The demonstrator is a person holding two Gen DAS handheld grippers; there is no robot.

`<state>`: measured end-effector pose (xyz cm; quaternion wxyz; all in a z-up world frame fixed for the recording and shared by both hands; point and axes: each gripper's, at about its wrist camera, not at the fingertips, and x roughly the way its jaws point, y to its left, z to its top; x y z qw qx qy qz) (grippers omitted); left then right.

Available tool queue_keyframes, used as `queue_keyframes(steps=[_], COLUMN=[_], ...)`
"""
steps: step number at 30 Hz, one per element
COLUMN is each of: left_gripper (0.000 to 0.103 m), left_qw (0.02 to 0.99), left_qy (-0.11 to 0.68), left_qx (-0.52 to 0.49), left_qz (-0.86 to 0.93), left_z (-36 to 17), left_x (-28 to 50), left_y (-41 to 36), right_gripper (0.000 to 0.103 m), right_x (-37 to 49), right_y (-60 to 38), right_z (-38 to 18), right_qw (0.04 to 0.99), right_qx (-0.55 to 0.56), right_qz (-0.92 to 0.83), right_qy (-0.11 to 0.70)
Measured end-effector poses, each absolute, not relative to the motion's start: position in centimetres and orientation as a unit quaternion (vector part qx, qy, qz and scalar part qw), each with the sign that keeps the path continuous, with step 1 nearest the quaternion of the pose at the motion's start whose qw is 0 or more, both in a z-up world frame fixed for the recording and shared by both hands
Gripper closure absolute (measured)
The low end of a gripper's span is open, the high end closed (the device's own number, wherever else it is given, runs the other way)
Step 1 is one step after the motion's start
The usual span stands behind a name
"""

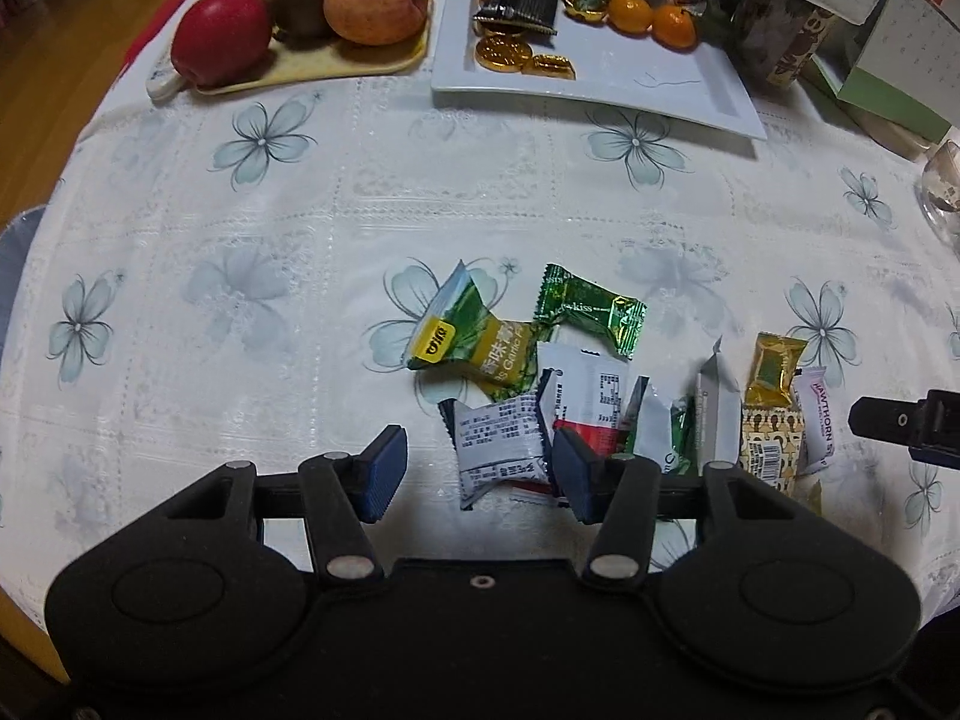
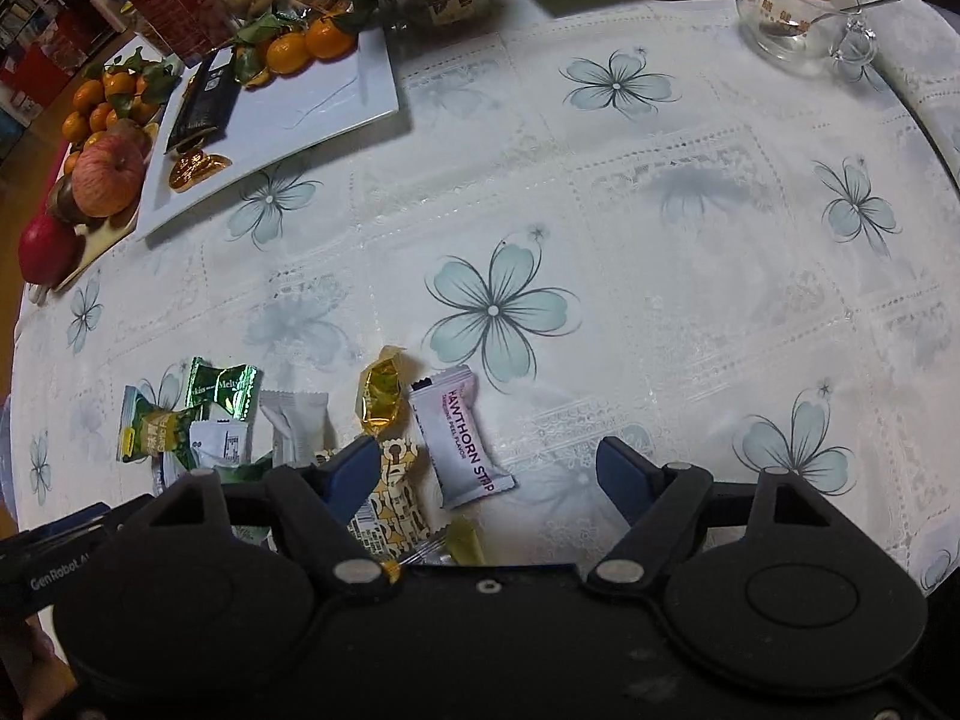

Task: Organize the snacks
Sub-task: 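Grasp the white snack packet with the left tool while the right tool grasps the pink Hawthorn bar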

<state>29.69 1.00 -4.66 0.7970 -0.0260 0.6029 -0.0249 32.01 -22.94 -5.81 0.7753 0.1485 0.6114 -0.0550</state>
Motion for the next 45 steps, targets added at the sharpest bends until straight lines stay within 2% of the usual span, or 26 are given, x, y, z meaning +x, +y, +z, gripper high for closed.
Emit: queue_keyframes(steps=[12, 20, 26, 30, 32, 34, 36, 37, 45], left_gripper=[0.043, 0.044, 0.047, 0.052, 0.052, 0.053, 0.053, 0.053, 0.053], left_qw=[0.756, 0.755, 0.757, 0.761, 0.761, 0.76, 0.76, 0.76, 0.769], left_qy=[0.649, 0.645, 0.644, 0.64, 0.64, 0.641, 0.64, 0.64, 0.632], left_qx=[-0.084, -0.113, -0.11, -0.107, -0.107, -0.109, -0.11, -0.11, -0.089], left_qz=[0.001, 0.005, 0.003, -0.002, 0.002, 0.007, 0.008, 0.009, 0.018], left_z=[-8.0, -8.0, -8.2, -7.8, -7.6, -7.4, -7.2, -7.0, -5.5], left_x=[31.5, 31.7, 32.6, 32.7, 32.6, 32.4, 32.1, 31.9, 30.1], left_y=[1.6, 2.3, 0.8, 0.6, 0.8, 1.1, 1.4, 1.6, 2.2], right_gripper=[0.021, 0.036, 0.037, 0.037, 0.042, 0.054, 0.074, 0.079, 0.081], right_x=[32.6, 33.6, 34.4, 34.7, 34.8, 34.9, 35.0, 35.0, 34.2], right_y=[-22.7, -22.7, -22.1, -21.7, -21.4, -21.3, -21.1, -21.1, -22.9], right_z=[-6.2, -7.4, -9.1, -10.0, -10.2, -10.0, -9.7, -9.6, -9.2], right_qw=[0.768, 0.762, 0.749, 0.748, 0.747, 0.747, 0.744, 0.743, 0.74], right_qx=[0.162, 0.149, 0.142, 0.124, 0.119, 0.12, 0.118, 0.117, 0.13], right_qz=[-0.029, -0.048, -0.069, -0.079, -0.078, -0.066, -0.055, -0.053, -0.073], right_qy=[0.619, 0.629, 0.644, 0.647, 0.65, 0.65, 0.655, 0.657, 0.656])
